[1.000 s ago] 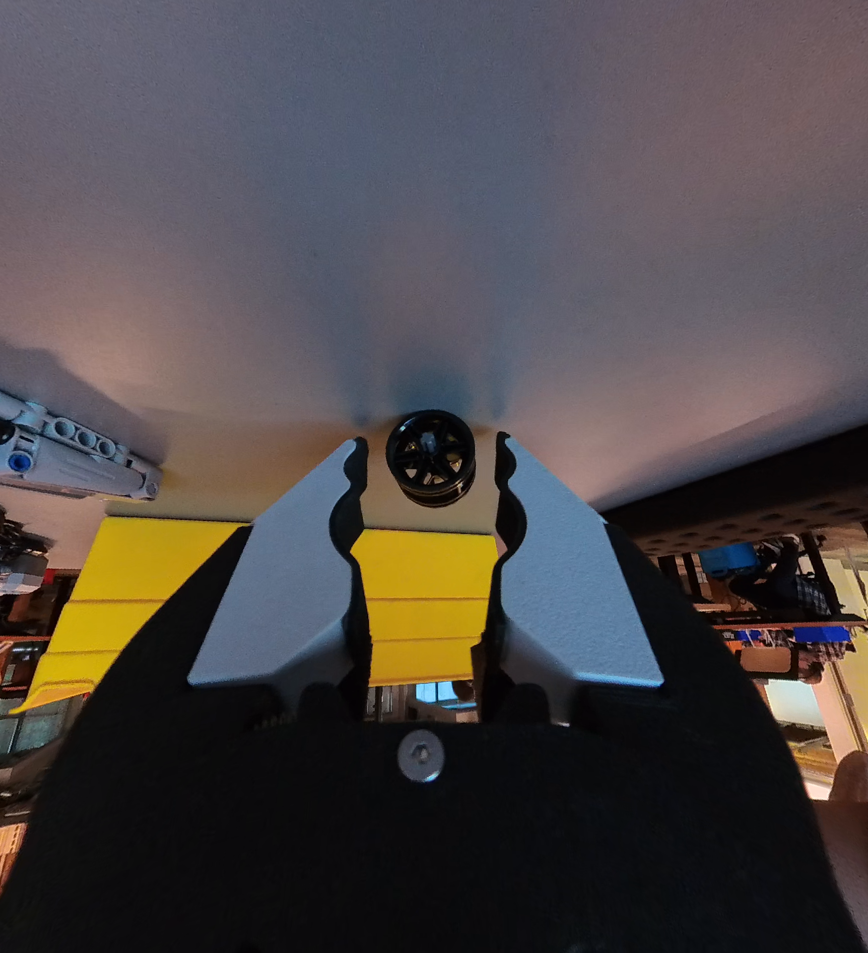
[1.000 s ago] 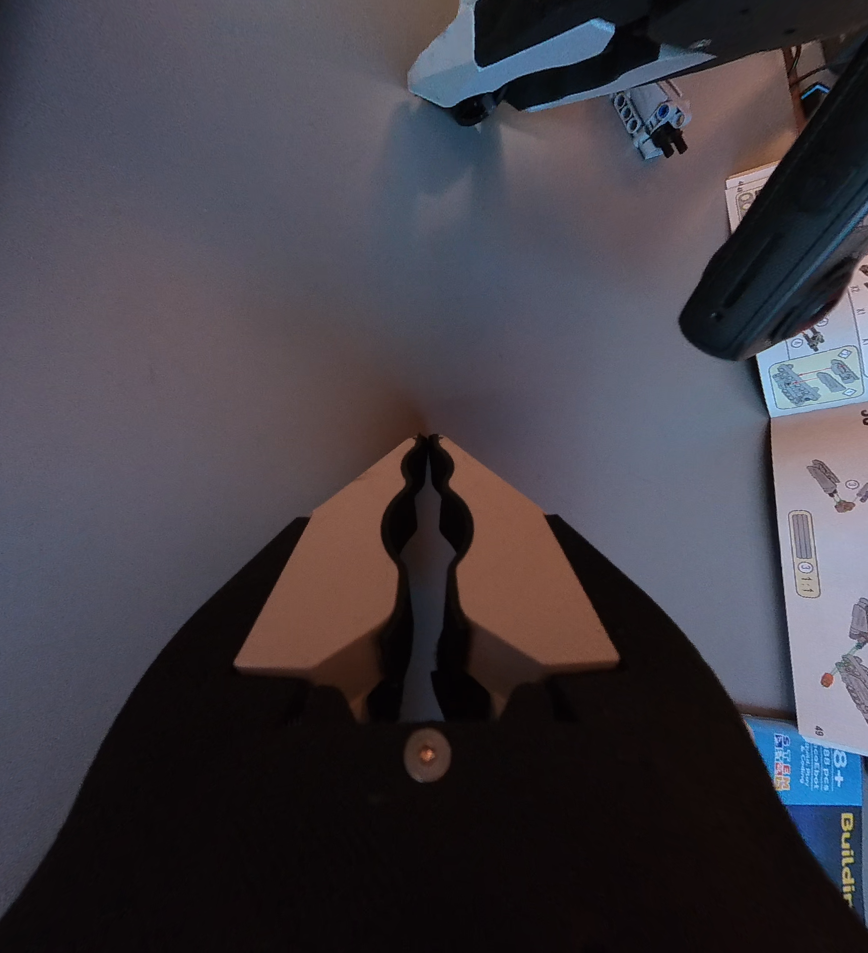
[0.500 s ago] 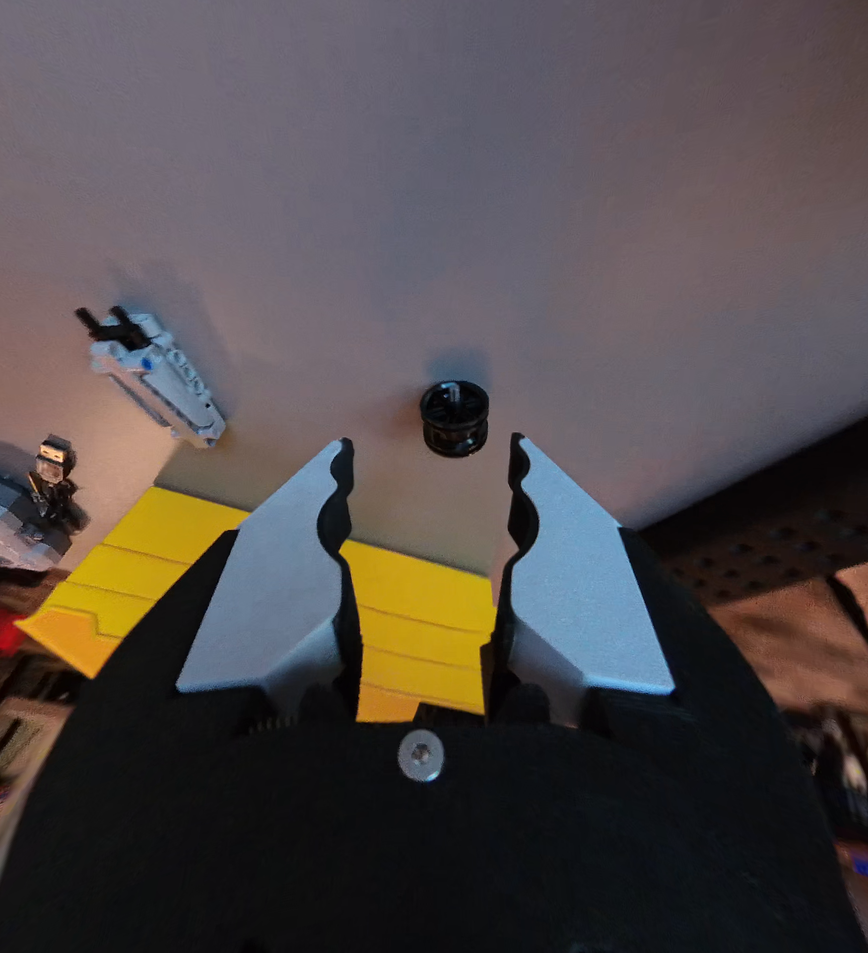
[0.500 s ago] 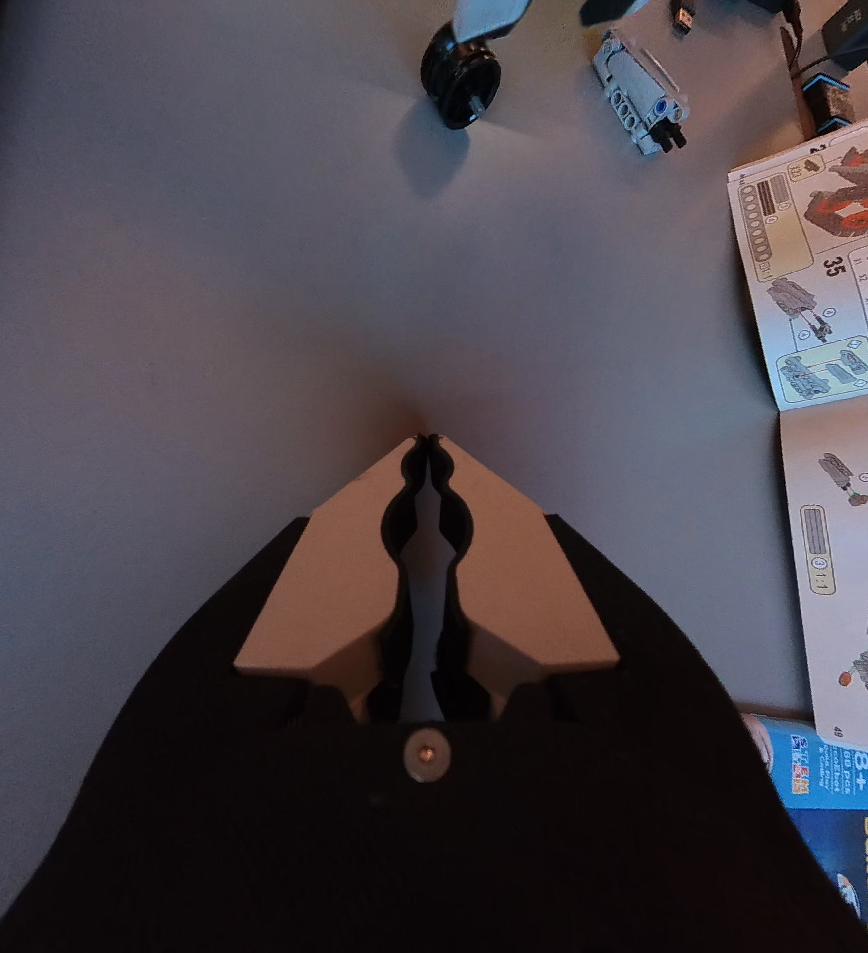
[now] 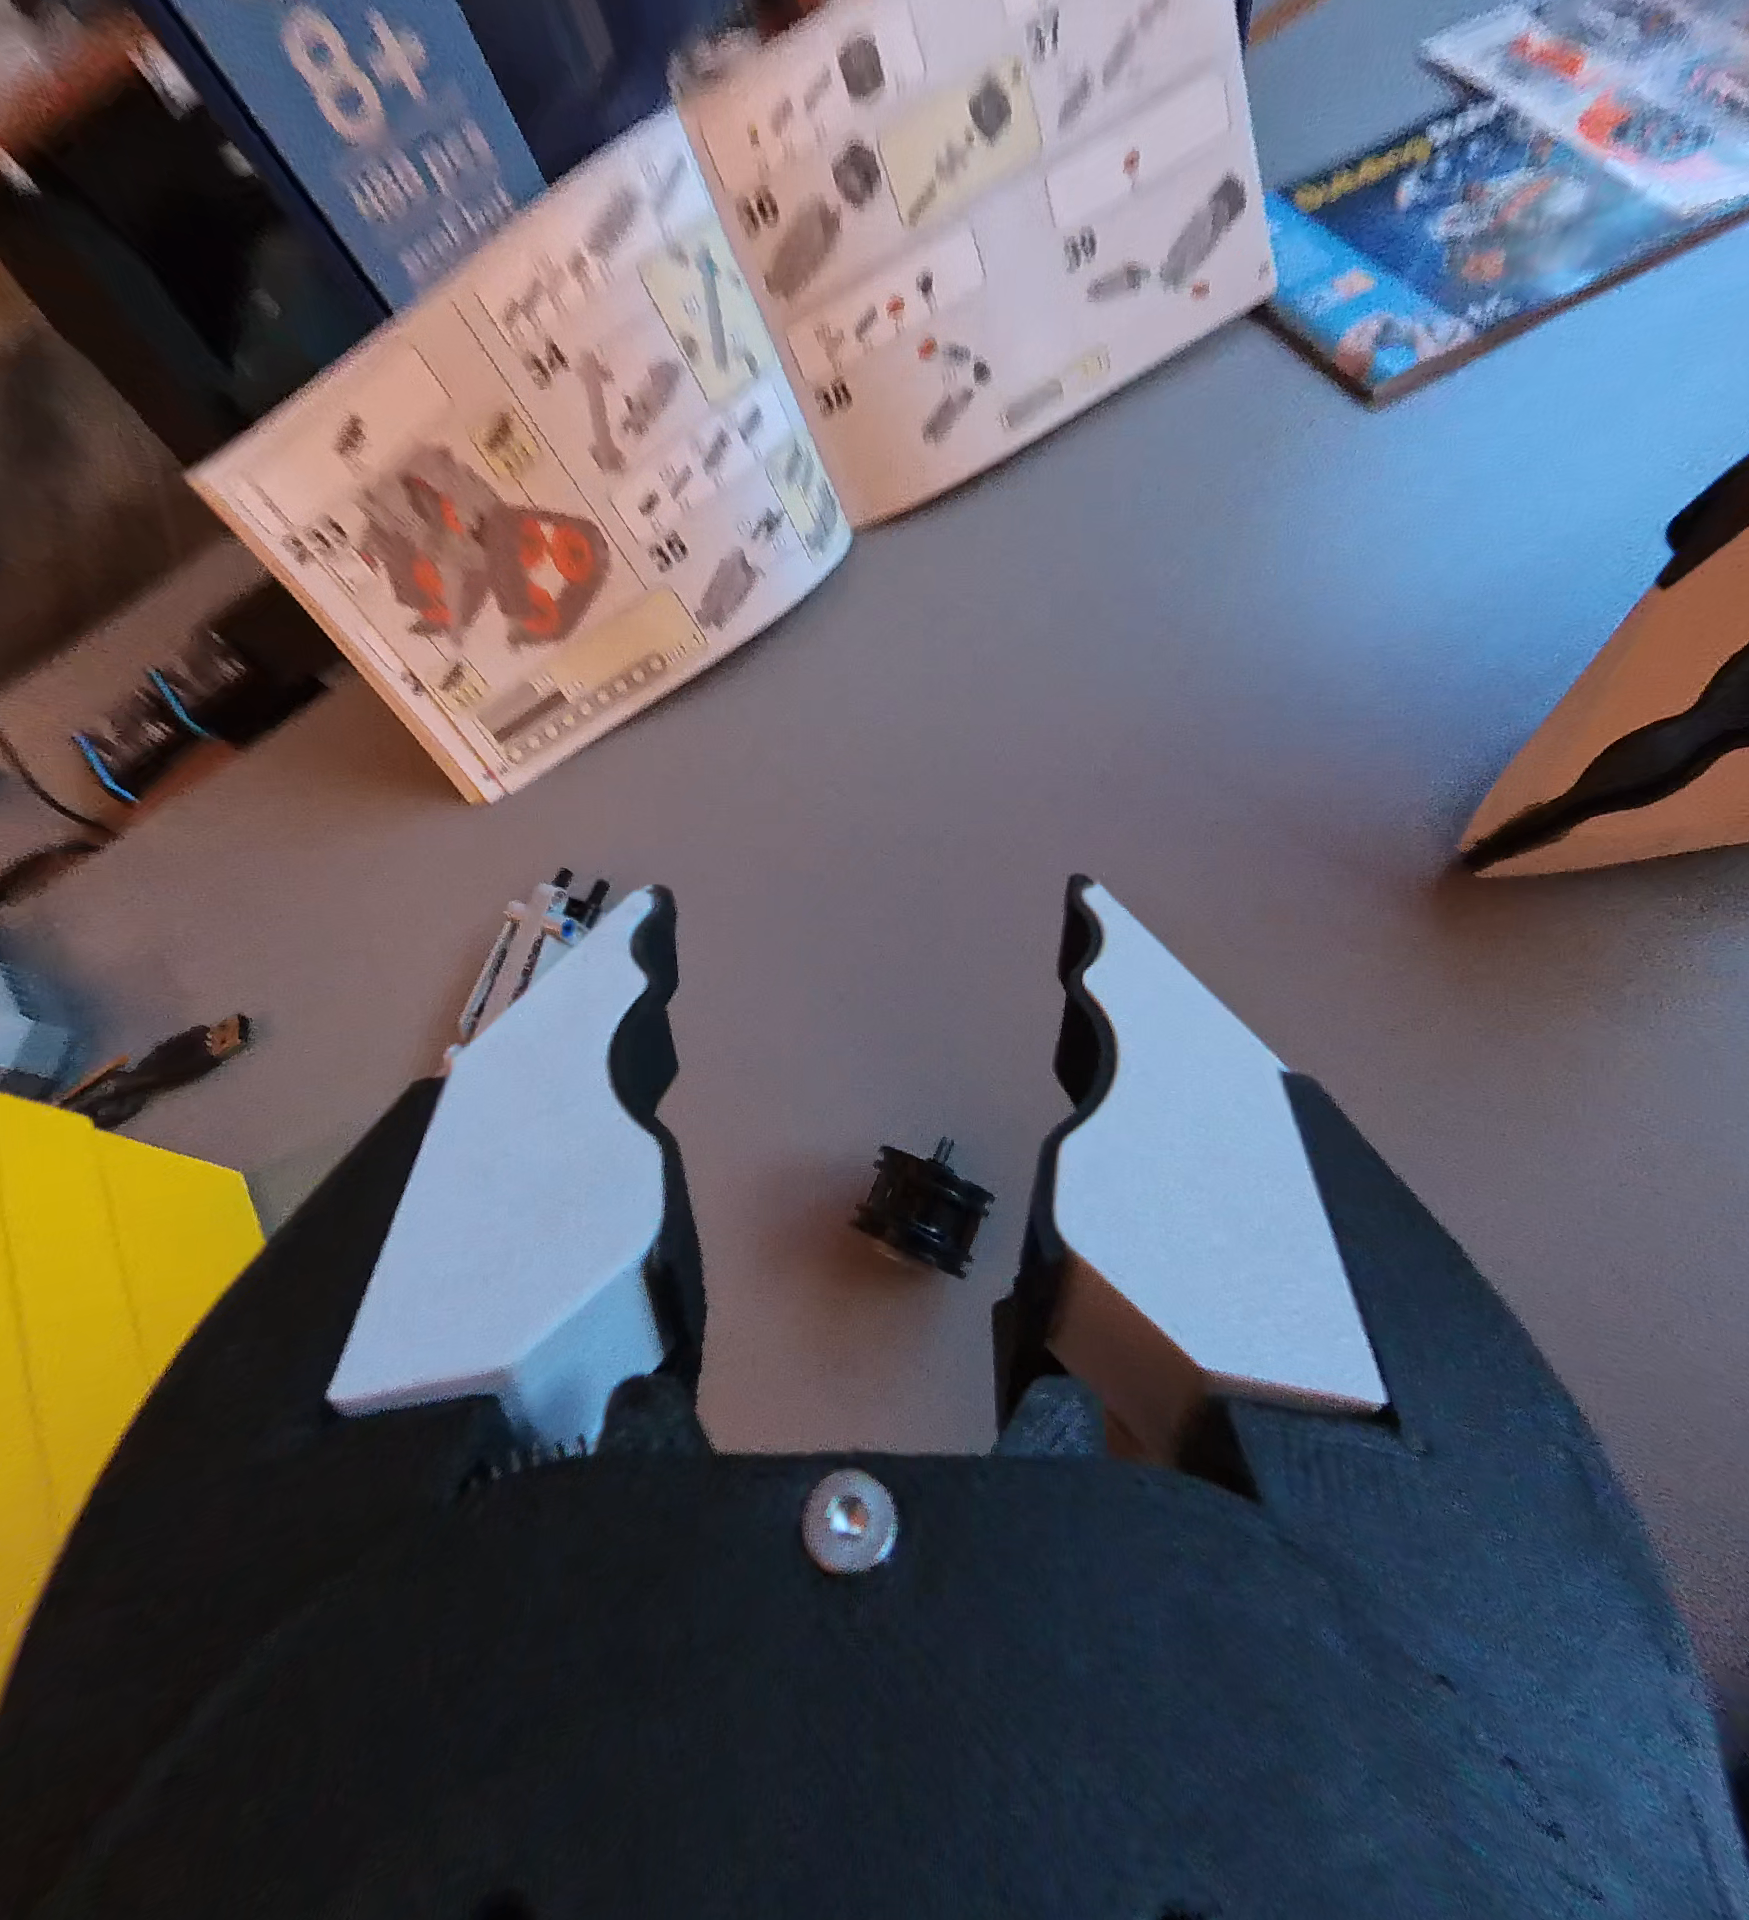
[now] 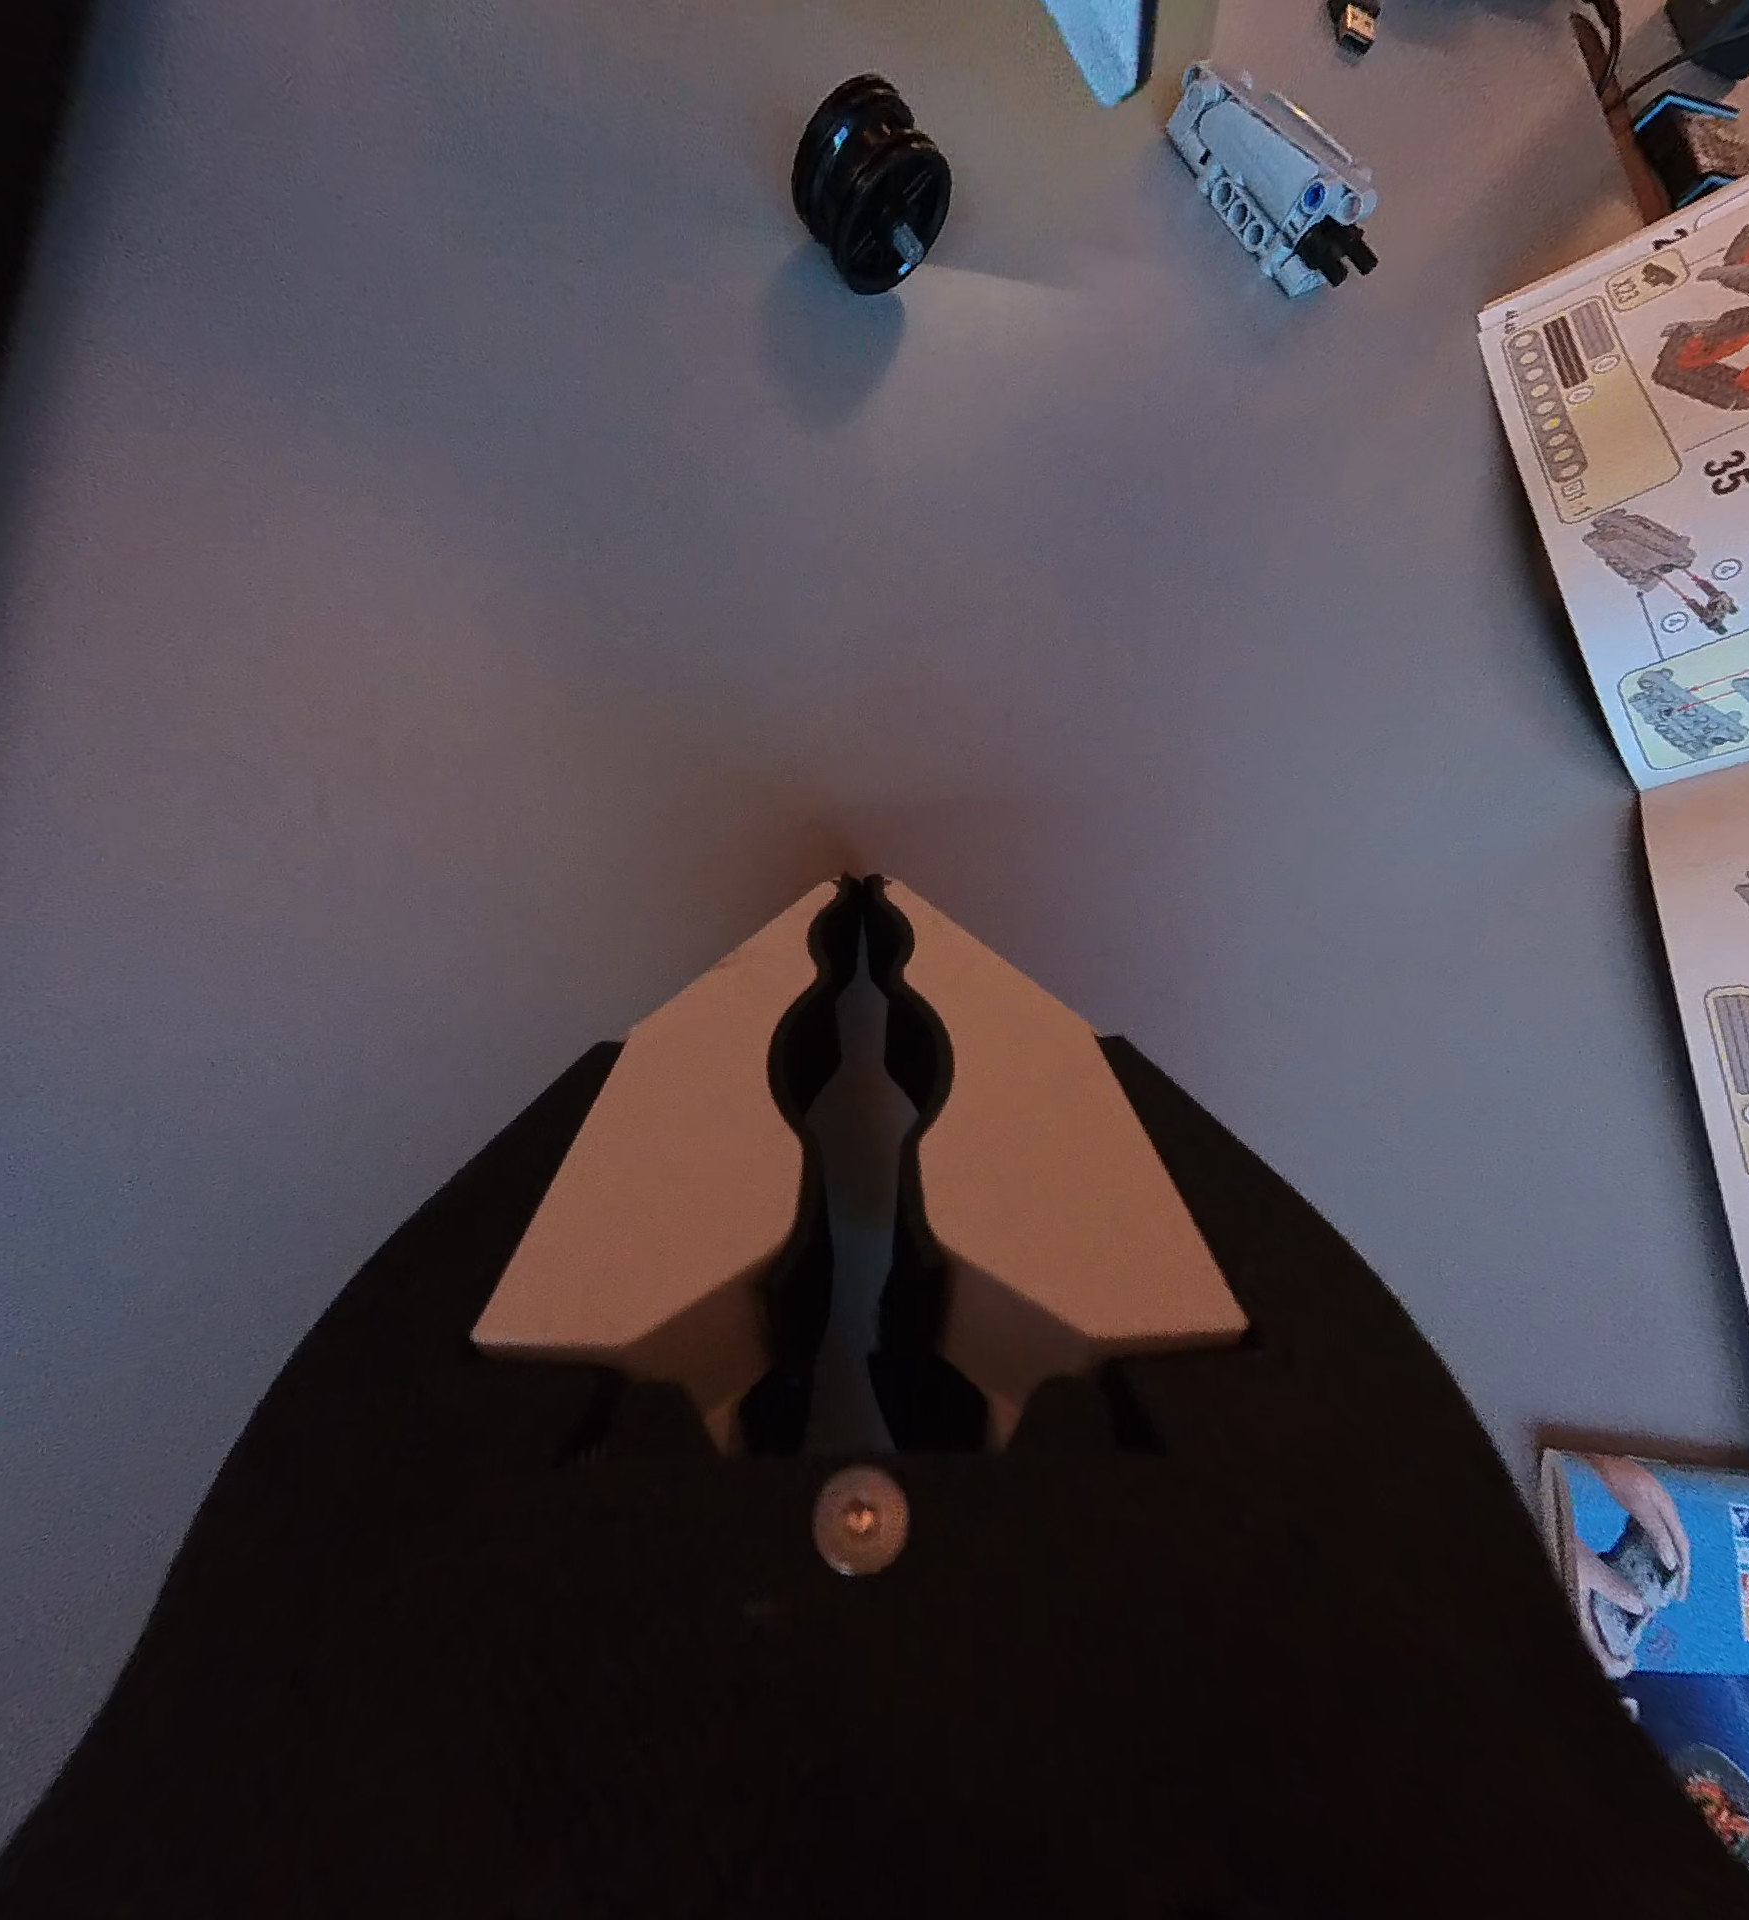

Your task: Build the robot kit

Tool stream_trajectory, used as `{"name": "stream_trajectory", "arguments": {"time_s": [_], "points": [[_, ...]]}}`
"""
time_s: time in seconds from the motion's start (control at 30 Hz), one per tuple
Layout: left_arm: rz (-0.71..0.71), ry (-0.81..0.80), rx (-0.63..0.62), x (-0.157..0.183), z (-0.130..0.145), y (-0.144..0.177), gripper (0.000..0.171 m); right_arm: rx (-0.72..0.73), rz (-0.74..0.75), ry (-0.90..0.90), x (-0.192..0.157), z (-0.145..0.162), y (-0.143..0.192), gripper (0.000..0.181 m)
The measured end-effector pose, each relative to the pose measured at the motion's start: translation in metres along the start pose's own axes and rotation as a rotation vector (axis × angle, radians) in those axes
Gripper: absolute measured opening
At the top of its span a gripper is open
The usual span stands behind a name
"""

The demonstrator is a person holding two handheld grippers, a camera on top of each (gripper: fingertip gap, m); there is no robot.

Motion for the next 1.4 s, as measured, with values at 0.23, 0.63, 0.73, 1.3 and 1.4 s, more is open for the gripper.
{"name": "stream_trajectory", "arguments": {"time_s": [0.23, 0.63, 0.73, 1.3, 1.4], "points": [[-0.044, 0.096, 0.363, 0.002, -0.017, 0.028, 0.08, 0.01, -0.011, -0.018, 0.0, 0.0, 0.0, 0.0], [-0.065, 0.201, 0.309, -0.022, 0.002, 0.017, 0.106, 0.016, -0.029, -0.055, 0.001, 0.0, 0.0, 0.0], [-0.07, 0.196, 0.29, -0.024, 0.006, 0.015, 0.106, 0.016, -0.031, -0.056, 0.001, 0.0, 0.0, 0.0], [0.14, 0.199, -0.075, -0.016, 0.064, -0.005, 0.089, 0.02, -0.05, -0.081, 0.0, 0.0, 0.0, 0.001], [0.137, 0.095, -0.13, -0.008, 0.074, -0.004, 0.087, 0.021, -0.054, -0.086, 0.0, 0.001, 0.0, 0.0]]}}
Point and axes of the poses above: each gripper's, where its closed fingertips meet, y back along the fingers, z out of its underside, x = y × z across the jaws, the point moved 2 cm from there along y, back along the fingers, and after that the axes turned 1 degree about y, right-handed, at the moved point
